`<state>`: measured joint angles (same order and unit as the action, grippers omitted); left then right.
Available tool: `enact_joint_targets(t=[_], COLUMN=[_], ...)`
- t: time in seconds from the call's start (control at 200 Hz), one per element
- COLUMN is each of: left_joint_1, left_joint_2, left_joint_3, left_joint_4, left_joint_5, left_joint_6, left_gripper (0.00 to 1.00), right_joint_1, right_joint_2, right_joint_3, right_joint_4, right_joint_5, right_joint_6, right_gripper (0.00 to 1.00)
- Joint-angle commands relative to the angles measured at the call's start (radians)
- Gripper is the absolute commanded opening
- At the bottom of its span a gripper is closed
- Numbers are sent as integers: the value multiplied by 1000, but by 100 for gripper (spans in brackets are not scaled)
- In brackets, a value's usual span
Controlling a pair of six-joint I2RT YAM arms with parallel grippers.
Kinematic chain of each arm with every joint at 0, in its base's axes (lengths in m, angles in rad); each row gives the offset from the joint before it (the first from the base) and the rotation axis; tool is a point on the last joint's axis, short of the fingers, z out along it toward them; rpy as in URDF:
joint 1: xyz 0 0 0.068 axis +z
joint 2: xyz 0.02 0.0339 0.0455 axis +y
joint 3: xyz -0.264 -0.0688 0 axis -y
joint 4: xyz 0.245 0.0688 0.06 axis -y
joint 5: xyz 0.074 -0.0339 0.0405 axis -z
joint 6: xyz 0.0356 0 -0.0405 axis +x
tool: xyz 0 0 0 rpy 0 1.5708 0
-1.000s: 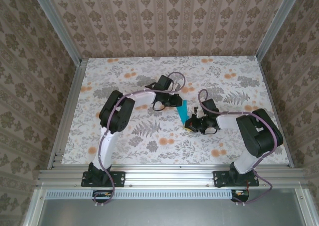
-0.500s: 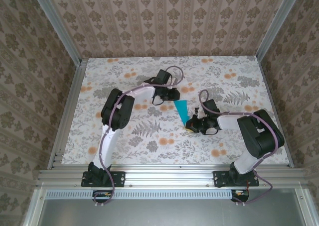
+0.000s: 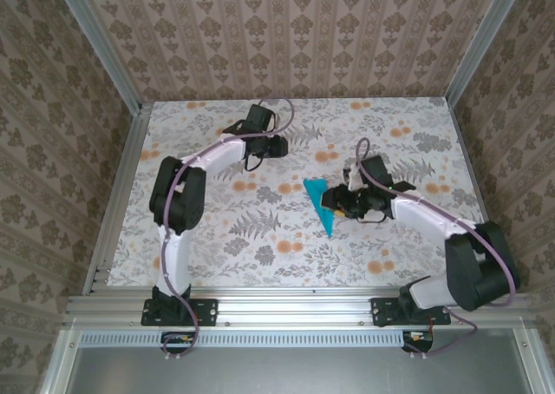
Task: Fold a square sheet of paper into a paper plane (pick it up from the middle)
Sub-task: Fold the wing for the fifth time at the center of the table, then turn over a paper plane at the center of the table.
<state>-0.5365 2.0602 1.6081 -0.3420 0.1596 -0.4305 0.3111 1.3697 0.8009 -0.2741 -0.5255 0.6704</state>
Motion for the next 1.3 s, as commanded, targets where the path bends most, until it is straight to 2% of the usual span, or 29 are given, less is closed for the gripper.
enact_joint_targets(t=[0.0,0.12,0.225,0.41,0.605,0.775,0.935,1.095,1.295], left_joint_1=[-33,-104,-192,-323,-367,-367,-361,-346,-320], left_joint_2=[-118,-168,-163,-111,-45,2,16,-18,-58], left_joint_3=[-73,-118,-114,-102,-86,-58,-56,-120,-215], left_joint_4=[-39,-96,-160,-153,-138,-169,-209,-167,-59], left_joint_5=[-93,-178,-251,-203,-129,-114,-137,-121,-53], left_joint_6=[-40,-93,-164,-271,-331,-338,-332,-334,-342], left_gripper=[43,53,57,57,56,50,36,23,19], right_joint_1=[-37,-84,-119,-170,-194,-195,-195,-174,-87], right_joint_2=[-23,-11,-8,-6,11,65,89,106,126], right_joint_3=[58,83,77,46,12,25,39,57,93], right_joint_4=[-96,-87,-56,-21,13,3,-3,4,-6], right_joint_5=[144,199,231,286,276,247,223,170,151], right_joint_6=[-82,-101,-98,-61,-27,-37,-48,-76,-112], right_gripper=[52,60,67,75,76,74,71,58,45])
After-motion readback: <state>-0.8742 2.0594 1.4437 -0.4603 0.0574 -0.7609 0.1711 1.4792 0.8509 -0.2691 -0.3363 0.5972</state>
